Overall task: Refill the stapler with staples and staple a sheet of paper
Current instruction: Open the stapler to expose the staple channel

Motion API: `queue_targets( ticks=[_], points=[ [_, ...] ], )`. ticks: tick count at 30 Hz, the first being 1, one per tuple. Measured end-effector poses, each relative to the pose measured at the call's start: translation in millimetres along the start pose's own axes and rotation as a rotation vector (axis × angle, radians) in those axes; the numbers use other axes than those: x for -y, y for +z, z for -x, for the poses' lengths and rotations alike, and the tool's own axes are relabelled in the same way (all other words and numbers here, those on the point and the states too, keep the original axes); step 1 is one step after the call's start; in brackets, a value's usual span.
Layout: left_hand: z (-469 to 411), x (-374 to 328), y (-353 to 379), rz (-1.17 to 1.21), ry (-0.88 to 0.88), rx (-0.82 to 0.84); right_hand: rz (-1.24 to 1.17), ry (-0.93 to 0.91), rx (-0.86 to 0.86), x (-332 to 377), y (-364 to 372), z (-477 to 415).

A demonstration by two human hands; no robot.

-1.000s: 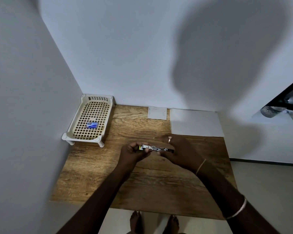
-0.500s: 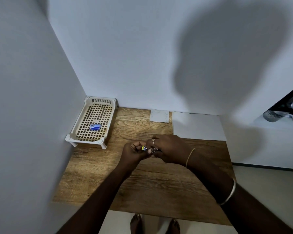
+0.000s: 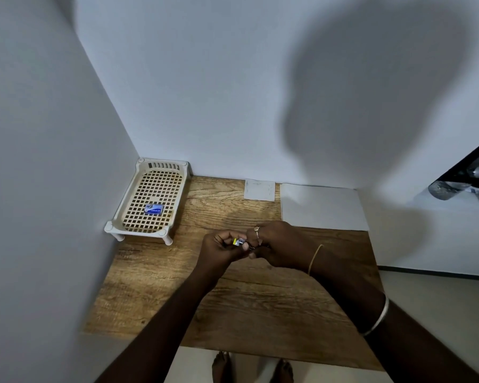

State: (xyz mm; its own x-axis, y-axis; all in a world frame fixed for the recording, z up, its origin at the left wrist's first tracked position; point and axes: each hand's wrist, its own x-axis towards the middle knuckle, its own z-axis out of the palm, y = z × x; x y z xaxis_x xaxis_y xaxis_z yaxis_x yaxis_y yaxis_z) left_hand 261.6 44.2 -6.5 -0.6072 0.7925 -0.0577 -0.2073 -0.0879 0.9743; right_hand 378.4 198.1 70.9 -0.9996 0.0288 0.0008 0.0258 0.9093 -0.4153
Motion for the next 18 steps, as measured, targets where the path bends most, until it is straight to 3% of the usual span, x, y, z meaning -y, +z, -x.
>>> queue_targets(
  ticks=[6, 18],
  points=[
    [0, -4, 2, 0.026, 0.002, -0.021, -0.223, -0.016, -0.246, -2, 14, 7],
    [6, -9, 10, 0.022, 0.023, -0.031, -0.461, 0.040, -0.421, -5, 31, 15]
  ],
)
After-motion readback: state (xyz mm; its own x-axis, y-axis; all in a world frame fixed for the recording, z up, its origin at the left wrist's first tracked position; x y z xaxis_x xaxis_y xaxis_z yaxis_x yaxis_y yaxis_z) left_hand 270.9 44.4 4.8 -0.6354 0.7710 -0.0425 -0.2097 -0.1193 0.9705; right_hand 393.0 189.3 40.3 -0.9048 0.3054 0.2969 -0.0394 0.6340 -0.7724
